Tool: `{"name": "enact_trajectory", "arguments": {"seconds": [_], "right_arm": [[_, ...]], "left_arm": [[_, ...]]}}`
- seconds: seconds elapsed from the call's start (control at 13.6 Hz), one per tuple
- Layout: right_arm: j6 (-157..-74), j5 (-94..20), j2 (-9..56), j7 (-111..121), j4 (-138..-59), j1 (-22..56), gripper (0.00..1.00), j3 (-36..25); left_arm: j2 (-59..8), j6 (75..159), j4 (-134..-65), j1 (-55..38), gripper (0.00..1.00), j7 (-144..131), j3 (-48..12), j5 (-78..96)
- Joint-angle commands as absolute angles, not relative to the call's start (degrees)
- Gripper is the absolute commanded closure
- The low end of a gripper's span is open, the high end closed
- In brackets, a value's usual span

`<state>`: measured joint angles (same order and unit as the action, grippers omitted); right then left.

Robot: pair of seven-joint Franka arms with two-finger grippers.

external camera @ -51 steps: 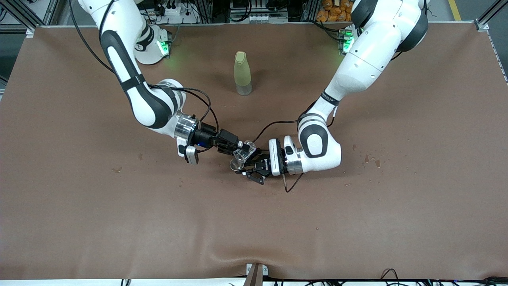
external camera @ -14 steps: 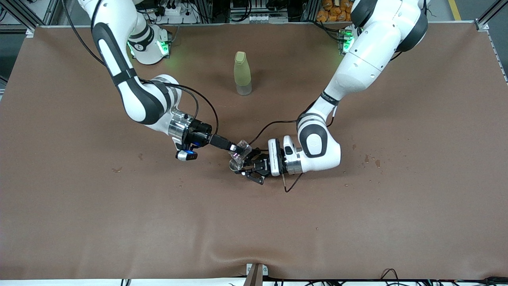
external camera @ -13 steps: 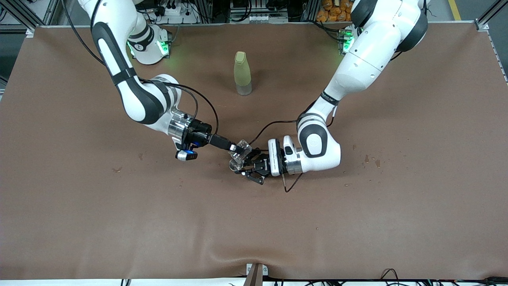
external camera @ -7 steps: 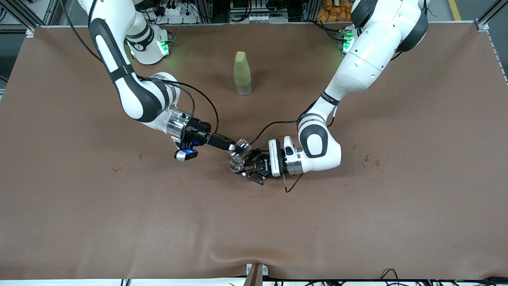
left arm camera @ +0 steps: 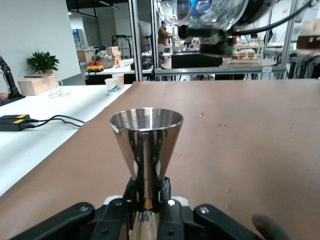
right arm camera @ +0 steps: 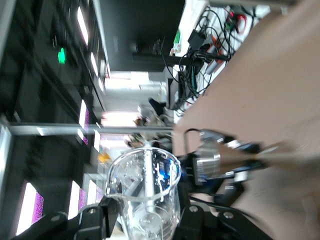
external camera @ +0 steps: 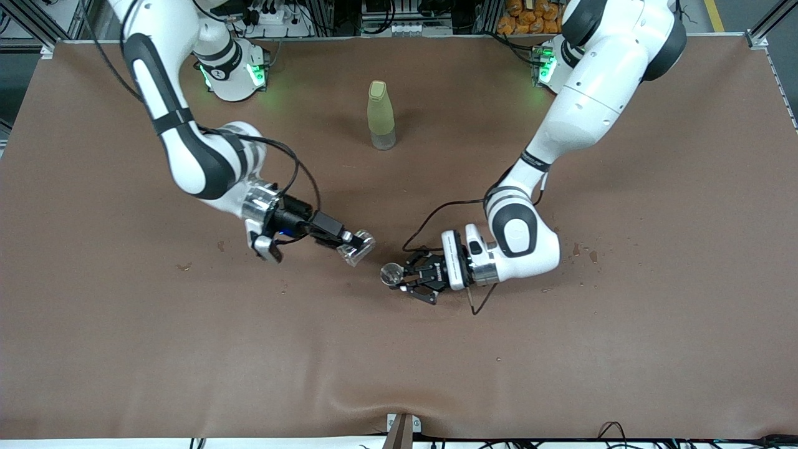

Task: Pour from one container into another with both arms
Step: 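Turn the jigger upright and draw both grippers apart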

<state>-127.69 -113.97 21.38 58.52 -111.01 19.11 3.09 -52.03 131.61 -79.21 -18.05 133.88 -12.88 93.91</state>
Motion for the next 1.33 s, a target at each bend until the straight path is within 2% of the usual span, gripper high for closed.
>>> {"name": "enact_trajectory", "arguments": {"seconds": [0.0, 0.29, 0.52, 0.96, 1.25], "right_arm": [[-119.6, -98.0, 22.2, 71.0, -109.4, 7.9, 0.94, 3.7], [-104.0, -80.0, 29.4, 85.3, -101.4, -6.9, 0.94, 3.7], [-95.0, -65.3, 36.8, 98.3, -92.4, -16.4, 0.93, 3.7], [-93.5, -55.1, 40.9, 125.1, -91.3, -22.6, 0.92, 3.5], [-93.3, -52.8, 46.1, 136.8, -91.5, -29.3, 0.92, 3.5]], "left_arm": [[-46.7, 127.8, -86.6, -14.2, 1.0, 134.5, -13.2, 92.0], [-43.7, 116.1, -93.1, -4.3, 1.0, 134.8, -13.3, 84.1], [-44.2, 106.2, -93.6, 5.0, 1.0, 137.1, -13.3, 74.6], [-45.4, 94.3, -93.5, 20.5, 1.0, 137.1, -13.3, 59.9], [-48.1, 91.8, -93.5, 26.8, 1.0, 139.0, -13.2, 53.7]]}}
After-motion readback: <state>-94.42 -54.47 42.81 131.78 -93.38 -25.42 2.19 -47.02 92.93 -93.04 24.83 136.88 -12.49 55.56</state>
